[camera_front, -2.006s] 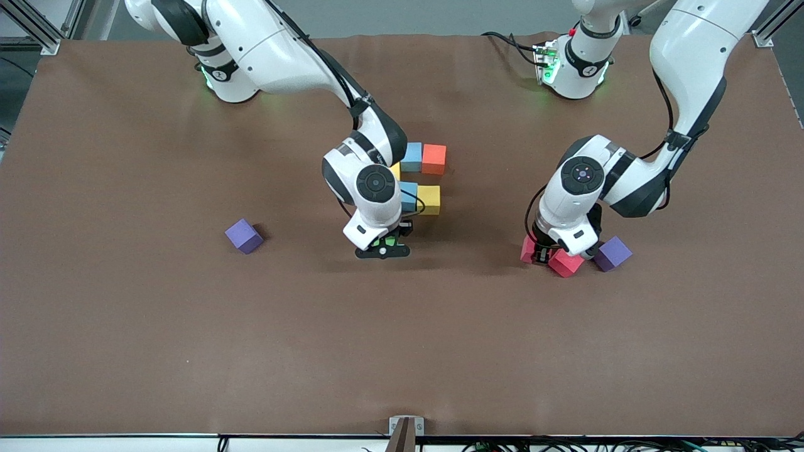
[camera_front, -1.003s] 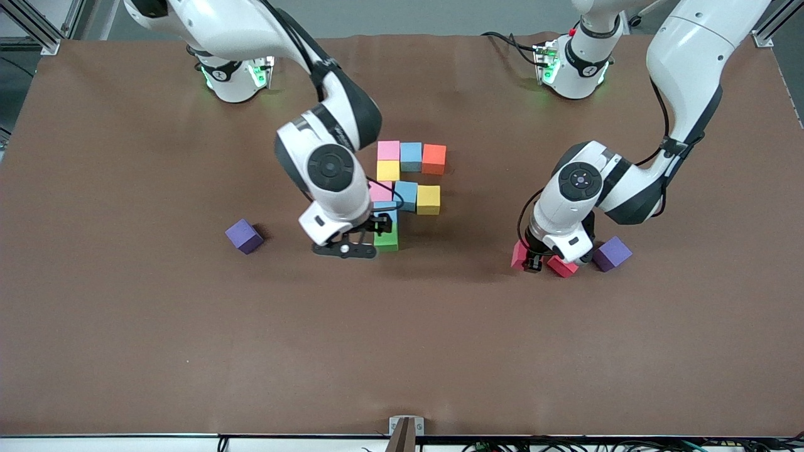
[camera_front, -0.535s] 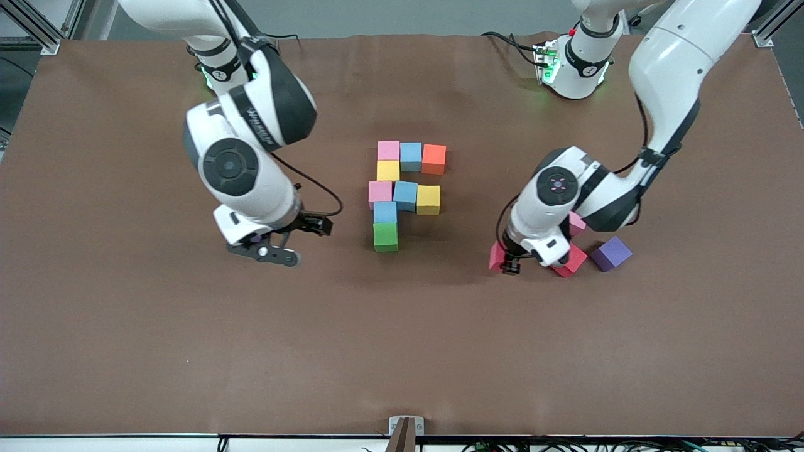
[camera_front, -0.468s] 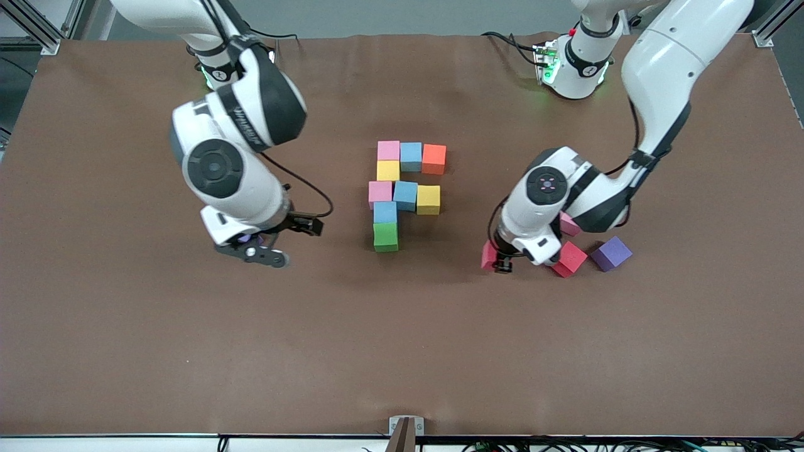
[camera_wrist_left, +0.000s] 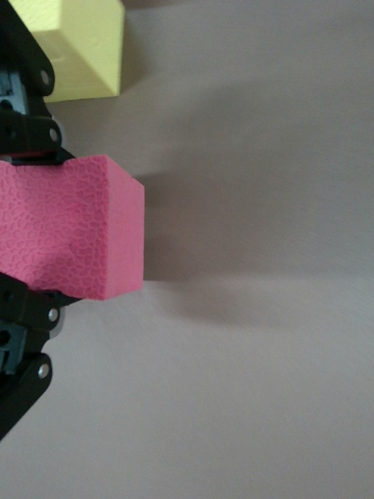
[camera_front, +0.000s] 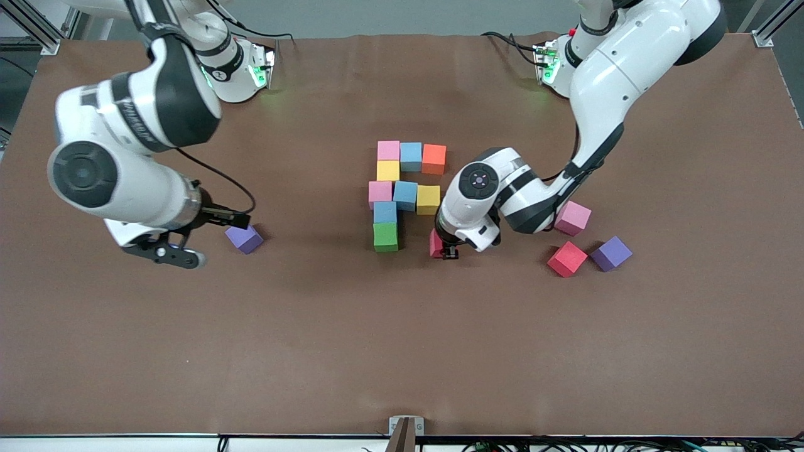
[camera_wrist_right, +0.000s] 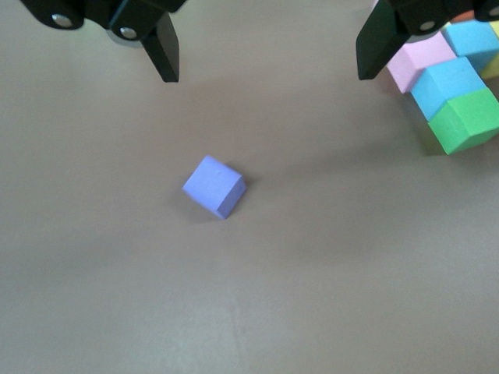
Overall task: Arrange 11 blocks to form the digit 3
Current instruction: 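Carry the pink block to the column while the right gripper withdraws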
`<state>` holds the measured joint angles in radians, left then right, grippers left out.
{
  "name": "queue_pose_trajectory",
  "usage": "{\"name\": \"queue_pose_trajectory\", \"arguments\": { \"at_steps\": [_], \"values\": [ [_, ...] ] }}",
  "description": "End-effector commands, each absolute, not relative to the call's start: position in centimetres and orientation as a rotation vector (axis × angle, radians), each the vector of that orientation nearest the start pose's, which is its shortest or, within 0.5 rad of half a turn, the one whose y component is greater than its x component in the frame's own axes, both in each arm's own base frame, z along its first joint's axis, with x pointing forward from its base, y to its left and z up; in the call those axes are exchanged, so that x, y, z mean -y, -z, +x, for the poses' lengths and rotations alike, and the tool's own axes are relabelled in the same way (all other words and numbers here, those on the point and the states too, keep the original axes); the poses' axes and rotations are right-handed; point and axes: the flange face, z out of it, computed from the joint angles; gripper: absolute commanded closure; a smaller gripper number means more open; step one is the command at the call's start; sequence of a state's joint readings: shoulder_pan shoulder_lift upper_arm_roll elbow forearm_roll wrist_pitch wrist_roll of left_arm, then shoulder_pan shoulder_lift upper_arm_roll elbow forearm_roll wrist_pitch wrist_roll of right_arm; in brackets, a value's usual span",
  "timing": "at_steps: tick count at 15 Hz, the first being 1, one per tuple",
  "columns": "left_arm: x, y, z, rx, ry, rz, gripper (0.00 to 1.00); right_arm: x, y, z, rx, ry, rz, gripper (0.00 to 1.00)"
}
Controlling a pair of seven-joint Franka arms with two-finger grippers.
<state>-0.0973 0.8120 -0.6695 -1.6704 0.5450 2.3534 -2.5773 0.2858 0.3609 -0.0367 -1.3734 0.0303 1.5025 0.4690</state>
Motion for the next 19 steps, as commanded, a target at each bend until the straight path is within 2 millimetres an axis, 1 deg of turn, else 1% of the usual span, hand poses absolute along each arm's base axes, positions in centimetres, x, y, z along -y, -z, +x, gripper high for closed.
{"name": "queue_pose_trajectory", "arguments": {
  "at_steps": [1,3,5,6,7,8,9,10,11,12,13,16,17,18,19],
  "values": [
    [45.4,-18.8,53.3,-2.273,0.083,2.095,0.74,-13.9,-50.6,61.4,-0.223,-0.35,-3.168,0.0],
    [47.0,-17.3,52.6,-2.313,0.045,2.073,0.74,-12.2,-51.0,61.7,-0.139,-0.341,-3.166,0.0],
    [48.4,-16.1,51.3,-2.315,0.039,2.099,0.73,-9.8,-51.2,61.9,-0.123,-0.335,-3.199,0.0],
    [48.9,-15.9,50.7,-2.306,0.035,2.114,0.73,-8.7,-51.3,62.1,-0.085,-0.328,-3.22,0.0],
    [49.2,-16.0,50.6,-2.309,0.036,2.107,0.73,-8.1,-51.3,62.2,-0.025,-0.327,-3.24,0.0],
    [49.7,-15.9,50.4,-2.305,0.04,2.105,0.73,-7.0,-51.5,62.4,0.024,-0.32,-3.258,0.0],
    [50.3,-16.3,50.5,-2.295,0.04,2.098,0.73,-5.4,-51.8,62.6,0.059,-0.319,-3.255,0.0],
    [50.5,-16.3,50.7,-2.294,0.044,2.091,0.73,-3.5,-52.2,62.7,0.105,-0.312,-3.247,0.0],
    [50.7,-16.5,50.8,-2.291,0.045,2.086,0.73,-2.2,-52.3,62.8,0.154,-0.303,-3.242,0.0],
    [51.2,-16.4,50.4,-2.283,0.047,2.095,0.73,-1.0,-52.2,62.9,0.181,-0.308,-3.237,0.0],
    [51.3,-16.3,50.2,-2.281,0.048,2.1,0.73,0.1,-52.2,63.0,0.172,-0.306,-3.236,0.0],
    [52.0,-16.5,49.8,-2.263,0.051,2.104,0.73,1.0,-52.1,63.3,0.167,-0.295,-3.28,0.0],
    [52.1,-16.8,49.9,-2.259,0.051,2.098,0.73,1.1,-52.3,63.3,0.174,-0.293,-3.302,0.0],
    [52.2,-16.9,49.9,-2.257,0.052,2.096,0.73,0.9,-53.0,63.4,0.179,-0.272,-3.318,0.0],
    [52.5,-16.9,49.6,-2.249,0.053,2.105,0.73,1.1,-53.4,63.4,0.159,-0.261,-3.322,0.0]
  ]
}}
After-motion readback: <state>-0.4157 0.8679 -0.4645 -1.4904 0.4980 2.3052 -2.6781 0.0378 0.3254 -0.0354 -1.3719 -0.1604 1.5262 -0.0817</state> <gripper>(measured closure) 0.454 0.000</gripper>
